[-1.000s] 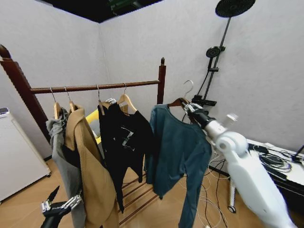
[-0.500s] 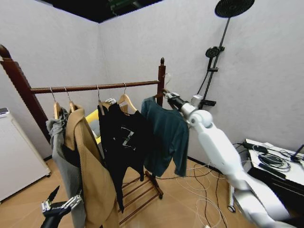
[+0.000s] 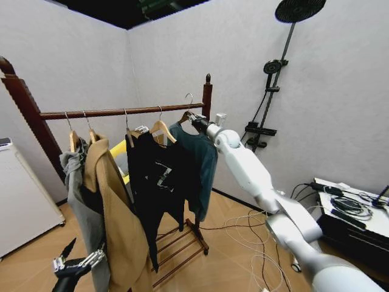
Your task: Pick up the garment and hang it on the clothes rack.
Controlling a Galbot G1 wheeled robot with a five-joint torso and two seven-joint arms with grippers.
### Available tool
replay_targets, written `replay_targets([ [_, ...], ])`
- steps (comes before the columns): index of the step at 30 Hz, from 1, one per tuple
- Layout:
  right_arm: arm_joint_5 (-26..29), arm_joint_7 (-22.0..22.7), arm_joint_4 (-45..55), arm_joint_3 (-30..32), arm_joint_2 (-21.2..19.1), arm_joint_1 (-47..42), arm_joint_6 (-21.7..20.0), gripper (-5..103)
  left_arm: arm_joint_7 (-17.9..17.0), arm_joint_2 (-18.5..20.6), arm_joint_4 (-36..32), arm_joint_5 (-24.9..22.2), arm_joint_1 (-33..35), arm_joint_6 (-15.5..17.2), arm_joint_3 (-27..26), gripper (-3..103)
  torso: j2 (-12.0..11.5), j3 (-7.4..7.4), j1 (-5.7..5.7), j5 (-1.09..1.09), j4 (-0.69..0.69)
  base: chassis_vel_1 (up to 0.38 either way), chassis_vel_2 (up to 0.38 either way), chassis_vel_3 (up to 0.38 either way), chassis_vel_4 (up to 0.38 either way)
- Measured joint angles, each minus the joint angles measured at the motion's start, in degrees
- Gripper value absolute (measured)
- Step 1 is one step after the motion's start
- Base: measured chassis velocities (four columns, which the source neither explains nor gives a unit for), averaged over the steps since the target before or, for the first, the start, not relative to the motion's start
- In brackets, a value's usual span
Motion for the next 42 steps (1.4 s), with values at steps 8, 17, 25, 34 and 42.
replay_targets([
  [8,-0.2,0.4,0.0,0.2,-0.5,-2.0,-0.5,10,0.0,0.0,0.0,0.0,0.0,0.0,0.0,100,0.0,-0.01,0.00,0.00,-0.01,0.000,0.000,0.000,0.000],
  [17,1.7,1.1,2.8,1.5,-1.3,-3.8,1.3,28,0.0,0.0,0.0,0.0,0.0,0.0,0.0,100,0.0,-0.01,-0.01,0.00,-0.01,0.000,0.000,0.000,0.000],
  [25,1.6,7.3,25.0,6.5,-10.2,-14.0,-0.7,60,0.0,0.0,0.0,0.0,0.0,0.0,0.0,100,0.0,-0.01,-0.01,0.00,0.03,0.000,0.000,0.000,0.000],
  [34,1.2,17.6,57.6,25.6,-22.2,-46.8,-2.4,92,0.0,0.0,0.0,0.0,0.0,0.0,0.0,100,0.0,-0.02,-0.02,0.00,-0.01,0.000,0.000,0.000,0.000],
  [42,-6.5,13.3,71.8,47.9,-16.3,-82.7,2.4,100,0.0,0.0,0.0,0.0,0.0,0.0,0.0,100,0.0,-0.02,-0.02,0.01,-0.04,0.000,0.000,0.000,0.000],
])
